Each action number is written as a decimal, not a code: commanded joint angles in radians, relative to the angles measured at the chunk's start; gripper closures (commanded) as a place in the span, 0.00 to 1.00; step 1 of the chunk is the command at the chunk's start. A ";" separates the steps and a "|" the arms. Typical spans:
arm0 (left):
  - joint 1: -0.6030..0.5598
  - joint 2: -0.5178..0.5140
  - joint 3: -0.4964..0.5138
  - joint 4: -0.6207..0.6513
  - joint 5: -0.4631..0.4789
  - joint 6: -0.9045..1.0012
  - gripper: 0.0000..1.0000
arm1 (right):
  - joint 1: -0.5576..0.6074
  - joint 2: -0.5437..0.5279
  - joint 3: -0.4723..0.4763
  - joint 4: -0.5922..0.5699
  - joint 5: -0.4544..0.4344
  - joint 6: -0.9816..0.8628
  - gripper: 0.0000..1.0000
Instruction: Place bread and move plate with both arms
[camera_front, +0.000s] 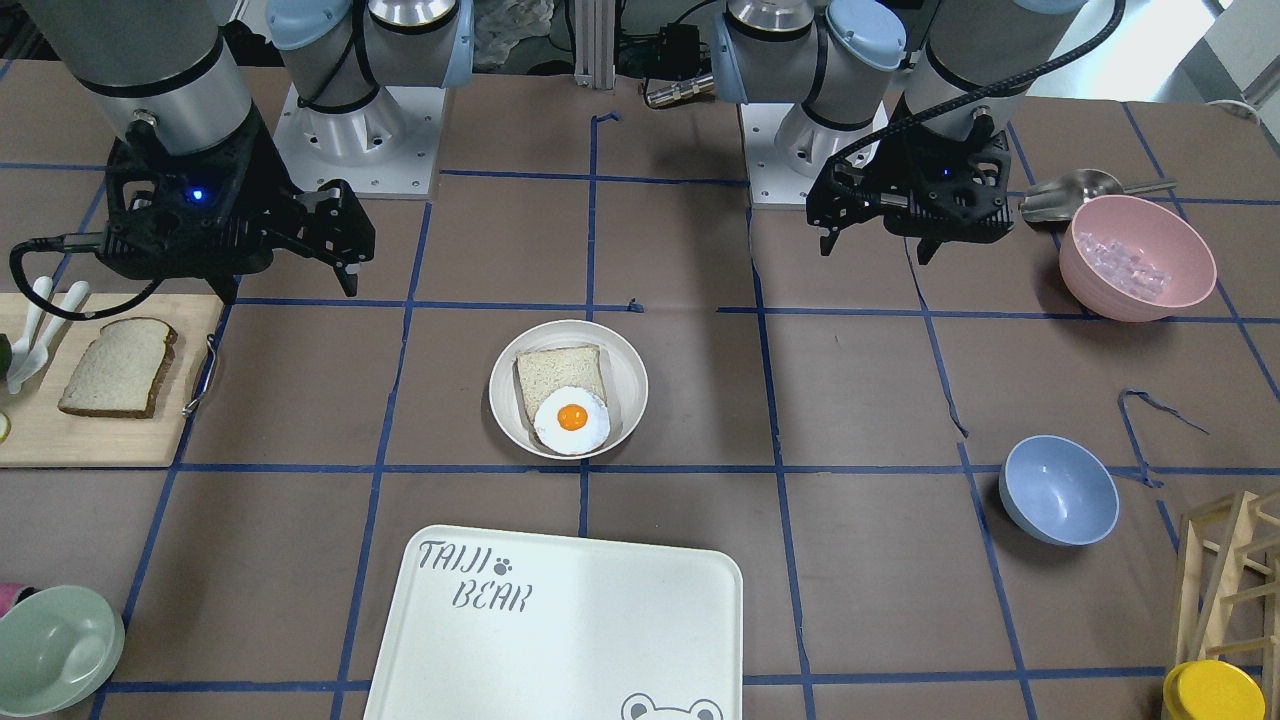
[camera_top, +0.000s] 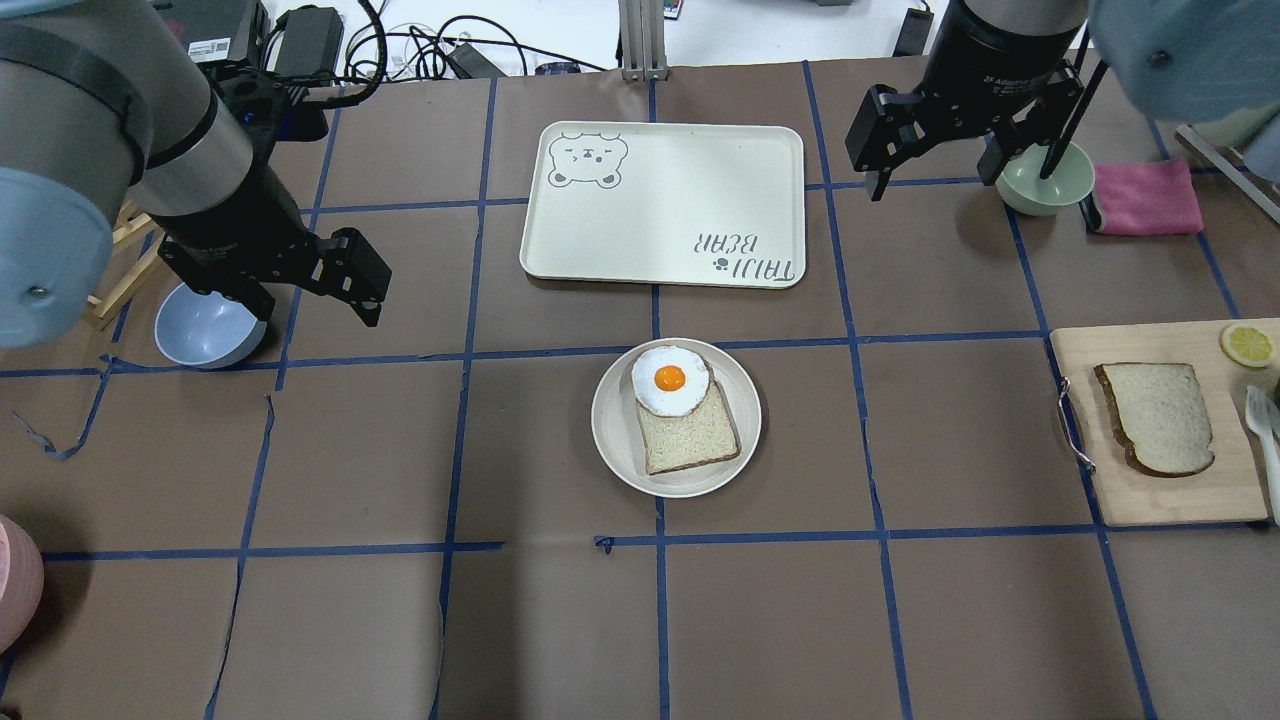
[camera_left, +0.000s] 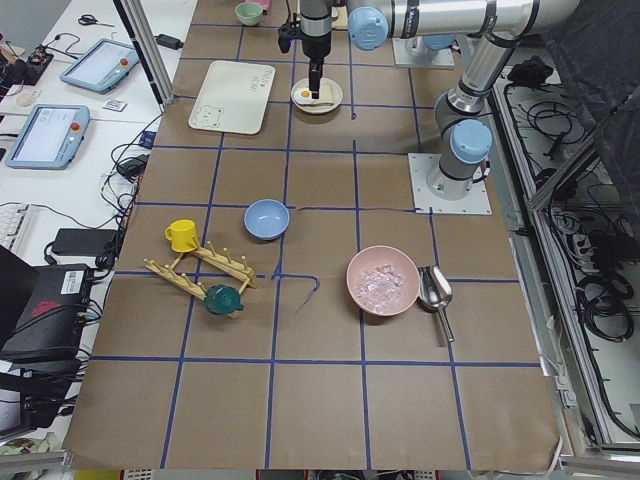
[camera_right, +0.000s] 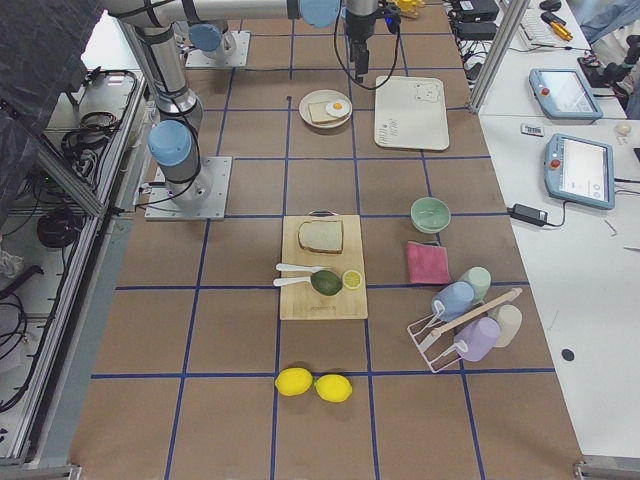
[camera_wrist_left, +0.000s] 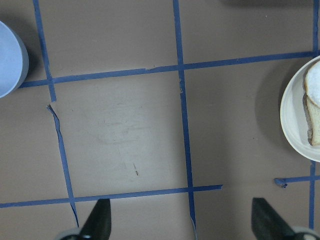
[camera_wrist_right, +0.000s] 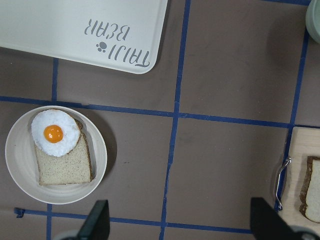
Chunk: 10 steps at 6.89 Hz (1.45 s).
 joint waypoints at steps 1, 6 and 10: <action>0.000 0.000 0.000 0.001 0.000 0.000 0.00 | -0.003 -0.001 0.002 0.001 -0.002 0.001 0.00; 0.000 -0.005 -0.002 -0.001 0.000 0.002 0.00 | 0.002 -0.004 -0.027 -0.007 -0.019 0.022 0.00; 0.001 -0.009 -0.002 -0.001 0.000 0.002 0.00 | 0.002 0.009 -0.030 -0.008 0.038 0.024 0.00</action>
